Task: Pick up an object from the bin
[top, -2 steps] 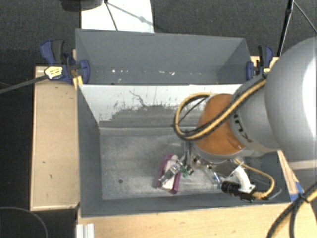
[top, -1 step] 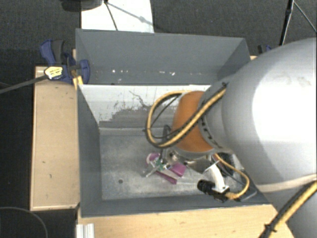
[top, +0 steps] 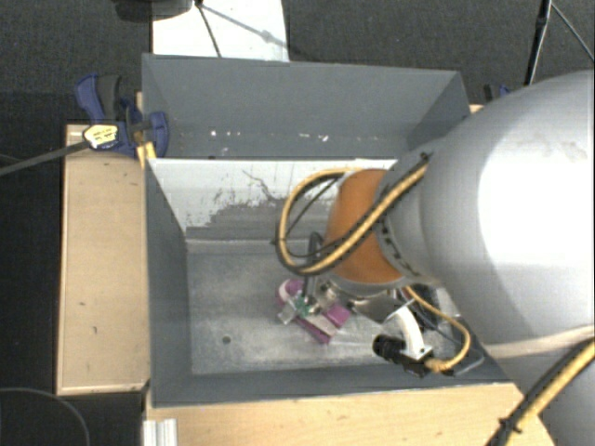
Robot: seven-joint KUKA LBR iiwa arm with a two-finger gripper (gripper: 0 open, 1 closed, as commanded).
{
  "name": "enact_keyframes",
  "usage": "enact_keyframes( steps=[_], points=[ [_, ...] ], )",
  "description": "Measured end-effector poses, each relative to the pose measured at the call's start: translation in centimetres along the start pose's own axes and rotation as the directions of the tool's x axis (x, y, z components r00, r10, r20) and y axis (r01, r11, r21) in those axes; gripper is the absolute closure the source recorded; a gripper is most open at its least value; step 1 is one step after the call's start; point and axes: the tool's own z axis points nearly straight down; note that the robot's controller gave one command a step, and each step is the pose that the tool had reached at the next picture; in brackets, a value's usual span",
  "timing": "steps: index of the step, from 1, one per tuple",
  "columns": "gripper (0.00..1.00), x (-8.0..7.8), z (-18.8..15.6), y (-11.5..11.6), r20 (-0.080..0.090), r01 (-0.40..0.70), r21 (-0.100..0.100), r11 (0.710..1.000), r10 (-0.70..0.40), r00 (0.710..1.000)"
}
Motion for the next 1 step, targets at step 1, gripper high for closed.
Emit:
enact_keyframes(
  steps=[1],
  points=[
    [1.0, -0.14, -4.32, 0.11, -0.012, 0.004, 0.013, 1.0, -0.004, 1.0]
  ],
)
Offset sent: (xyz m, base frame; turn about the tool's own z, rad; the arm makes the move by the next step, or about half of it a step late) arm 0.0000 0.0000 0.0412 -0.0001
